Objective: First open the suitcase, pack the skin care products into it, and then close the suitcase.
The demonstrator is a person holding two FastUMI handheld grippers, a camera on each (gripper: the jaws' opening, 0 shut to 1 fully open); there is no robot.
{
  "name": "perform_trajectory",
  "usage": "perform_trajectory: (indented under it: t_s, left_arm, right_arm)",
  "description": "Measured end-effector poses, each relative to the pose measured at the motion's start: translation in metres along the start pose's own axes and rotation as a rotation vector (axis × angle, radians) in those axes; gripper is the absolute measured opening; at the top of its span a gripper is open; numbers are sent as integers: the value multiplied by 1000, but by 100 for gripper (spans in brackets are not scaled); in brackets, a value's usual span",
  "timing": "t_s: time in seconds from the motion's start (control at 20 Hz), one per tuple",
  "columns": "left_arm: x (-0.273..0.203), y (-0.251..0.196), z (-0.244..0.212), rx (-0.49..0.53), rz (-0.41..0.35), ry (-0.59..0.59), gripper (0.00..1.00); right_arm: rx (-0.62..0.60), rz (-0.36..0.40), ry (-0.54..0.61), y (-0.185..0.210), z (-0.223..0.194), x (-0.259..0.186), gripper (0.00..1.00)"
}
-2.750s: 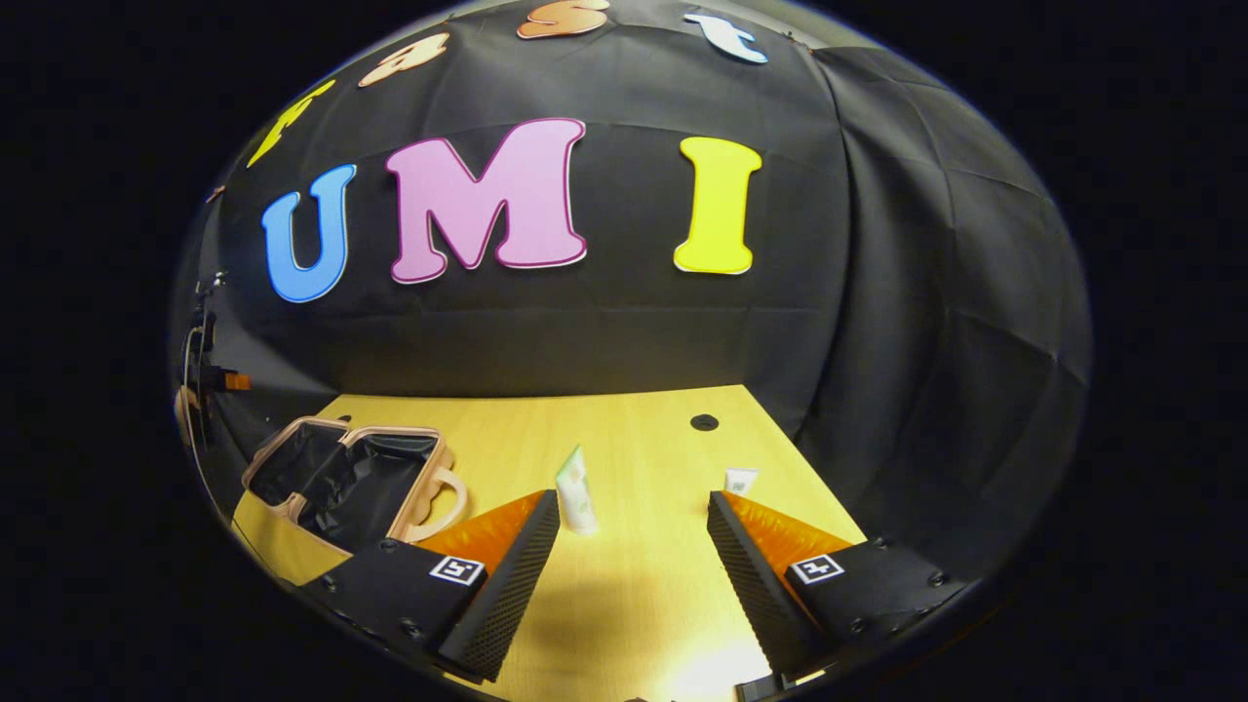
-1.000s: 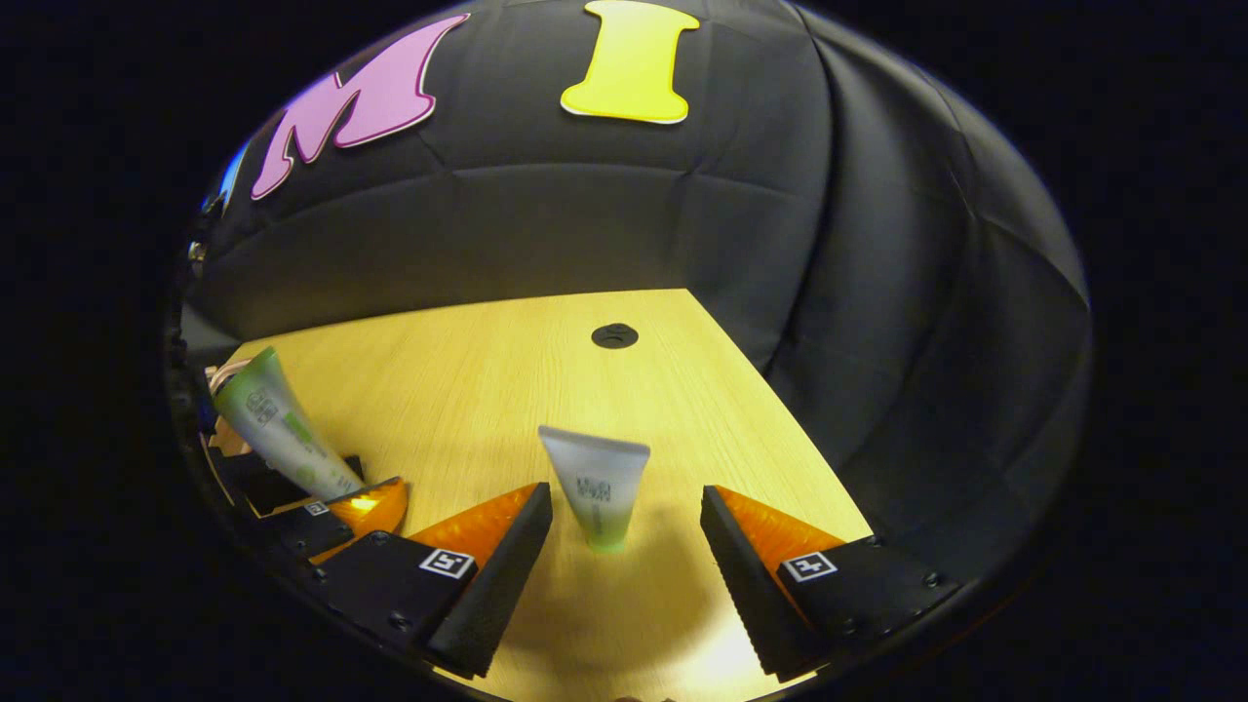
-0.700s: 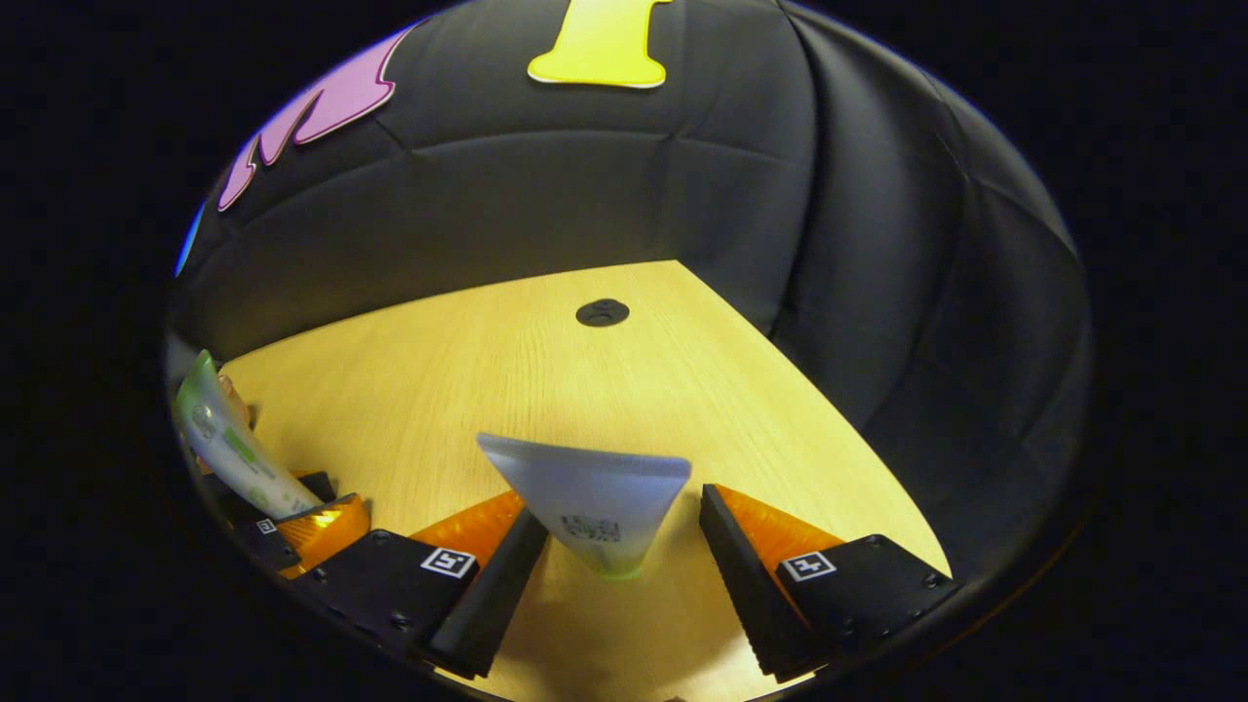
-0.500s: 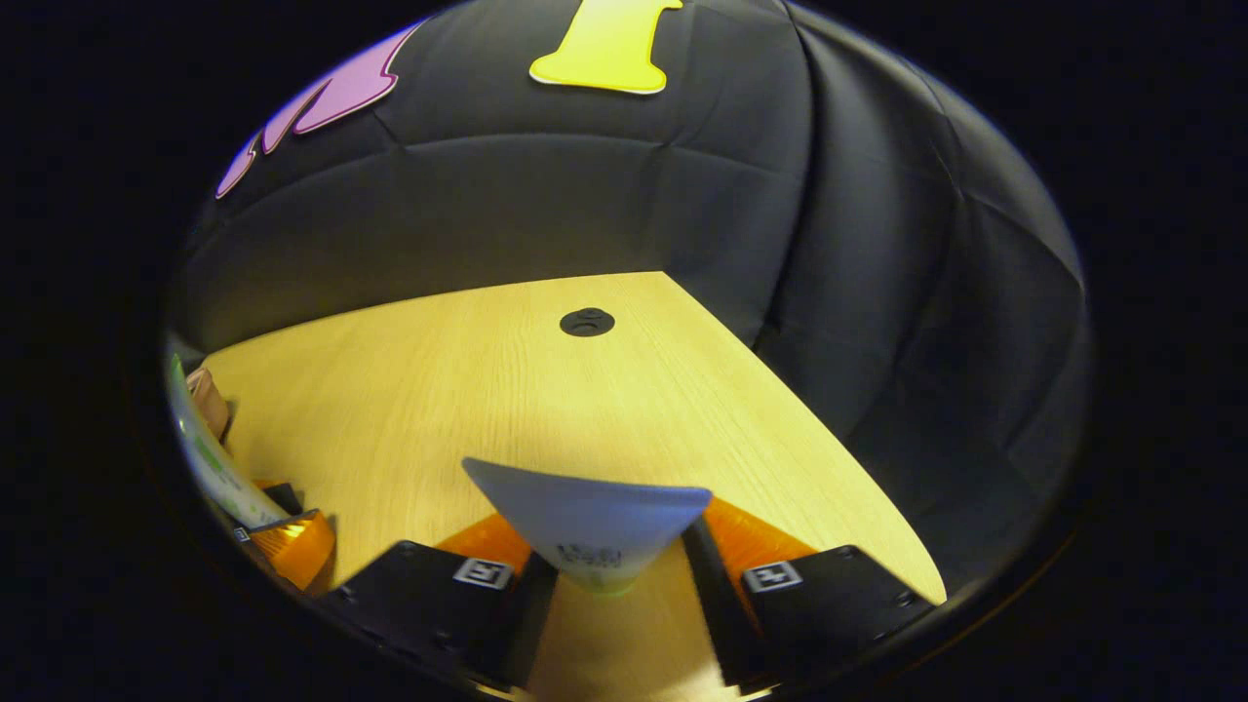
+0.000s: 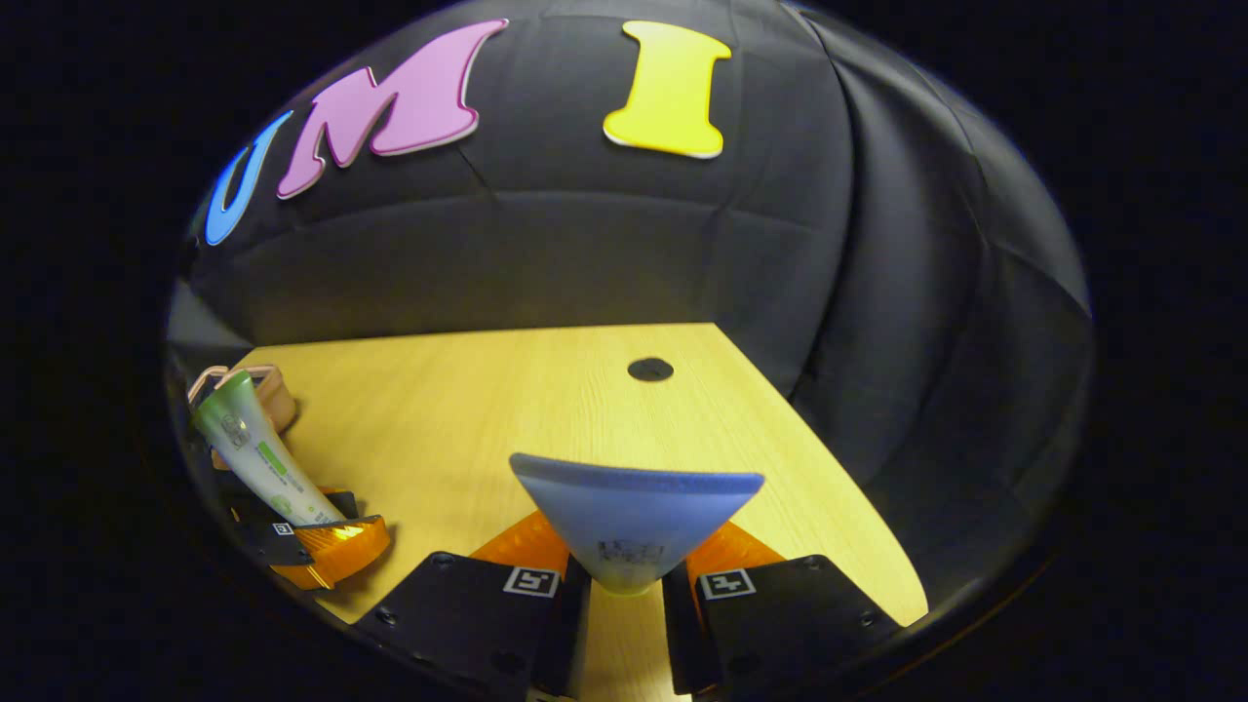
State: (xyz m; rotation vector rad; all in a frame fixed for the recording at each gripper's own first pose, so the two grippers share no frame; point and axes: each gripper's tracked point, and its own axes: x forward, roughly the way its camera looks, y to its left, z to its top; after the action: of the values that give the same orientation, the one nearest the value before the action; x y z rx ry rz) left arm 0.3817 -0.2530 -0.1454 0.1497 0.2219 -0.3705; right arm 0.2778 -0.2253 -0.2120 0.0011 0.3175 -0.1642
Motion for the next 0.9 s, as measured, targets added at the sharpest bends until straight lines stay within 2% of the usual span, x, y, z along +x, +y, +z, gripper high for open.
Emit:
perform_trajectory:
  t_s: [0.1, 0.25, 0.4, 0.45, 0.5, 0.6, 0.7, 0.85, 0.9]
  left_arm:
    - [-35, 10, 23, -15, 16, -46, 46]
    - [-94, 44, 49, -48, 72, -89, 46]
    - [-155, 112, 61, -39, 196, -106, 46]
    - [-170, 140, 58, -37, 239, -96, 46]
    - [-184, 168, 48, -34, 280, -71, 46]
    - [-193, 220, 16, -23, 319, 50, 46]
    - [-183, 253, -27, -43, 287, 226, 46]
    - [-171, 290, -87, -150, 229, 523, 46]
    - [-170, 295, -97, -163, 239, 575, 46]
  right_arm:
    - [-11, 40, -34, 19, 18, -28, 32]
    - [-36, 98, -87, 48, 46, -68, 41]
    - [-74, 156, -91, 85, 59, -98, 37]
    - [-83, 181, -98, 98, 65, -109, 41]
    - [-91, 204, -101, 111, 67, -119, 37]
    - [-97, 261, -97, 139, 73, -136, 37]
    - [-104, 310, -107, 165, 80, -152, 37]
    - [-98, 400, -118, 213, 95, -178, 37]
    - [-97, 425, -116, 223, 96, -182, 41]
